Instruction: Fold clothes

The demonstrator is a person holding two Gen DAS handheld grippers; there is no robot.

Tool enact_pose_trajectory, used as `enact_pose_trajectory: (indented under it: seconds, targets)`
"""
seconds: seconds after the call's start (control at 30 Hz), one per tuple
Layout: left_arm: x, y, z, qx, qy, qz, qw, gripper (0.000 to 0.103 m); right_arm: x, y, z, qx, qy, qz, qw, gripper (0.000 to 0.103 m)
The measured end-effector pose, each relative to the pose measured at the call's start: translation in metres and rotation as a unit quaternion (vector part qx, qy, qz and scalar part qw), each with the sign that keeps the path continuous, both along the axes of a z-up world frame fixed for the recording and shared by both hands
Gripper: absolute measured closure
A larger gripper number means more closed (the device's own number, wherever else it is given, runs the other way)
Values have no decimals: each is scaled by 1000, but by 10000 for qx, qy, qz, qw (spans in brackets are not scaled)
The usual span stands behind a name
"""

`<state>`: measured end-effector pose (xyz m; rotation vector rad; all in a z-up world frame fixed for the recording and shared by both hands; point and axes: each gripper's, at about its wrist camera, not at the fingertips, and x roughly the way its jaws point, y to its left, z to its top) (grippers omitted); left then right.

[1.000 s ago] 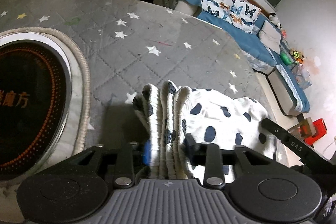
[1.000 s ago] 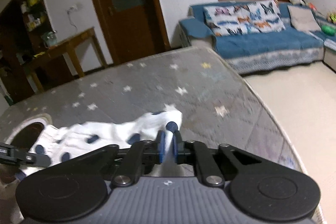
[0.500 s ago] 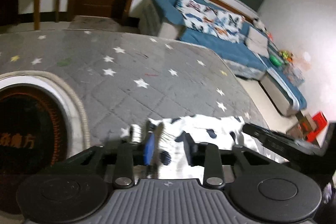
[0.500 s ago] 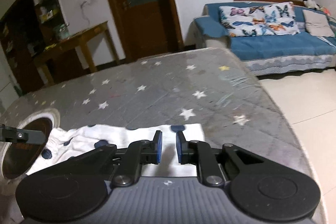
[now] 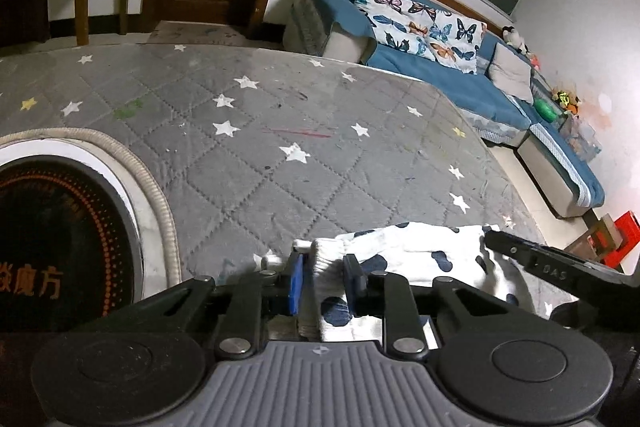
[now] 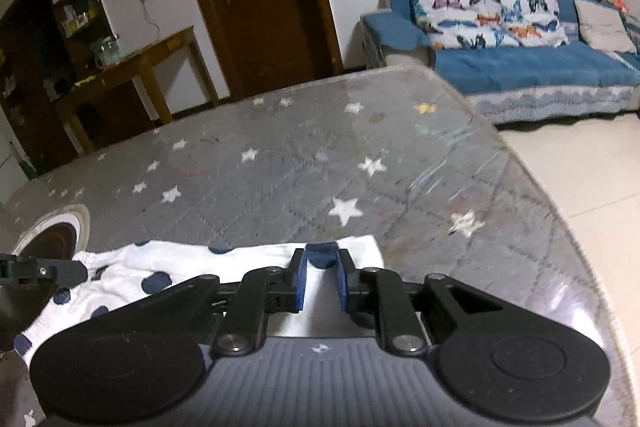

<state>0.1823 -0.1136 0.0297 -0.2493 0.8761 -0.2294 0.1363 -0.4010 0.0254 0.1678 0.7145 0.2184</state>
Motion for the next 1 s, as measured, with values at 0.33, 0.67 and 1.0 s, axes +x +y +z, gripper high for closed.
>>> enact_pose_trajectory:
  seconds: [0.33,0.67,1.0]
  targets:
    - [-26,-23,22,-86,-286,-449,9985,80,-63,-7,29,-47,-221,348,9991,69]
    - [-22,-29,-8,128,-10,-593,9982,80,-120,-6,3,-218,32,506,9985,69]
    - [-24,-28,-7,88,-42,-637,9979,75,-132,-2,15,-513,-361,340,9975,69]
